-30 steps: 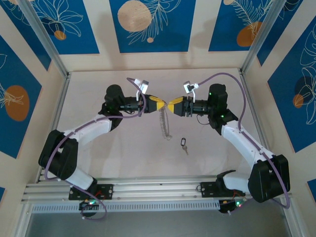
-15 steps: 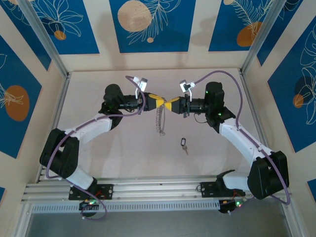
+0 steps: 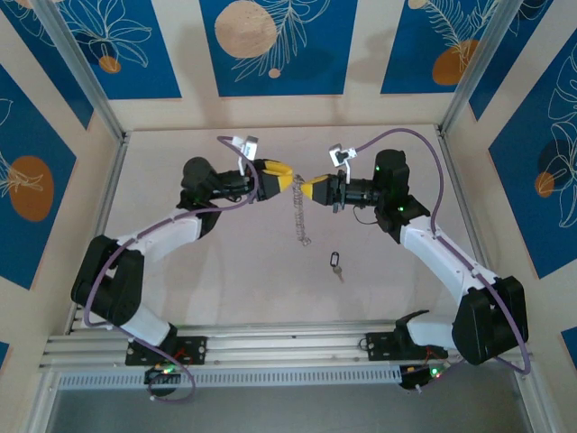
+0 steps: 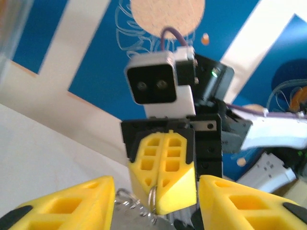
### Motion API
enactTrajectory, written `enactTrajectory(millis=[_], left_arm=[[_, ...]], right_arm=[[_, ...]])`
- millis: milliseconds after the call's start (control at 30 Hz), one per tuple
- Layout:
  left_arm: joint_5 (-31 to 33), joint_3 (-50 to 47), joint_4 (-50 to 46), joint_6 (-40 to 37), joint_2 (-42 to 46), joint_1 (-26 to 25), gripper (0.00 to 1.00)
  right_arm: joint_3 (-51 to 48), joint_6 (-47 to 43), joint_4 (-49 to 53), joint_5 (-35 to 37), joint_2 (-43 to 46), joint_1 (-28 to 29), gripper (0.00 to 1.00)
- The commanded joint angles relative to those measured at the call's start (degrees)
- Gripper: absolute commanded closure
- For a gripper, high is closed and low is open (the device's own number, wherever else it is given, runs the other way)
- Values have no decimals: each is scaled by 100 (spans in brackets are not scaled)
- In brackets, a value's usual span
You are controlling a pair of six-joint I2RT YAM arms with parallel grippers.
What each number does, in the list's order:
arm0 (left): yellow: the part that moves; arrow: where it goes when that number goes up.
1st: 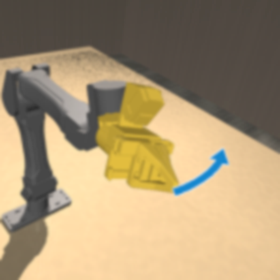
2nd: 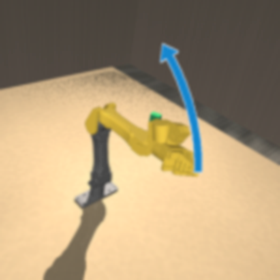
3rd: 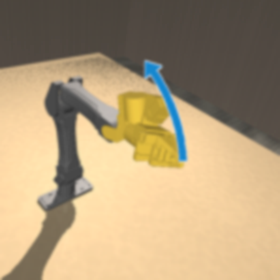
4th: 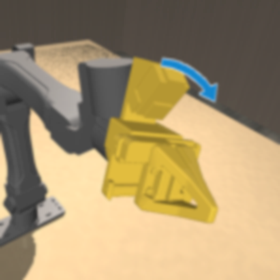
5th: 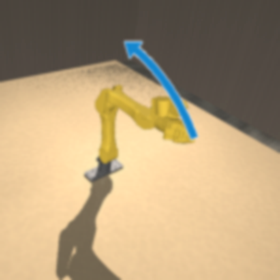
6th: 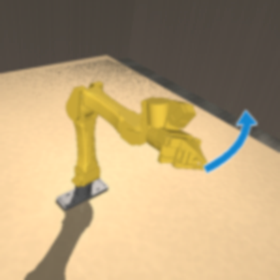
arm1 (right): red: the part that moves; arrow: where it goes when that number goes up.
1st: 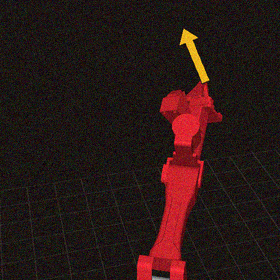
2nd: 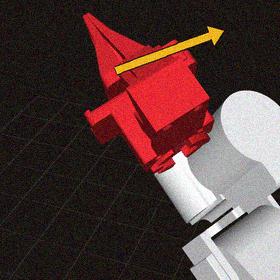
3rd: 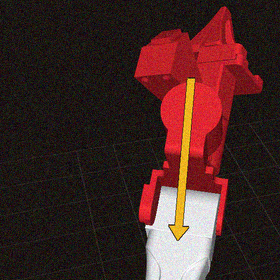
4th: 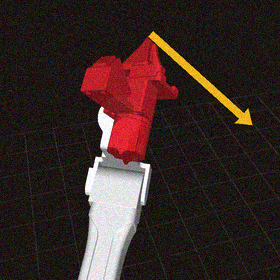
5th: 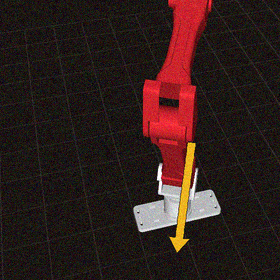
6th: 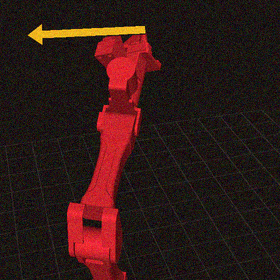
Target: Put the keys on the keyring
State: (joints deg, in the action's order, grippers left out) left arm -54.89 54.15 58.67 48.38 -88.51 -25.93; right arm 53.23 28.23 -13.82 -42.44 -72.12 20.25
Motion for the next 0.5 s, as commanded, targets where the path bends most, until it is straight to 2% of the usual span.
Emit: enactTrajectory(millis=[0, 267, 467], left_arm=[[521, -278, 937, 597, 292, 192, 49], [777, -448, -596, 16, 849, 194, 52], [782, -329, -1304, -238, 1035, 194, 52]], right_arm=[[-32, 128, -148, 242, 205, 60, 100], [22, 283, -154, 695, 434, 155, 100], [297, 352, 72, 975, 482, 257, 100]])
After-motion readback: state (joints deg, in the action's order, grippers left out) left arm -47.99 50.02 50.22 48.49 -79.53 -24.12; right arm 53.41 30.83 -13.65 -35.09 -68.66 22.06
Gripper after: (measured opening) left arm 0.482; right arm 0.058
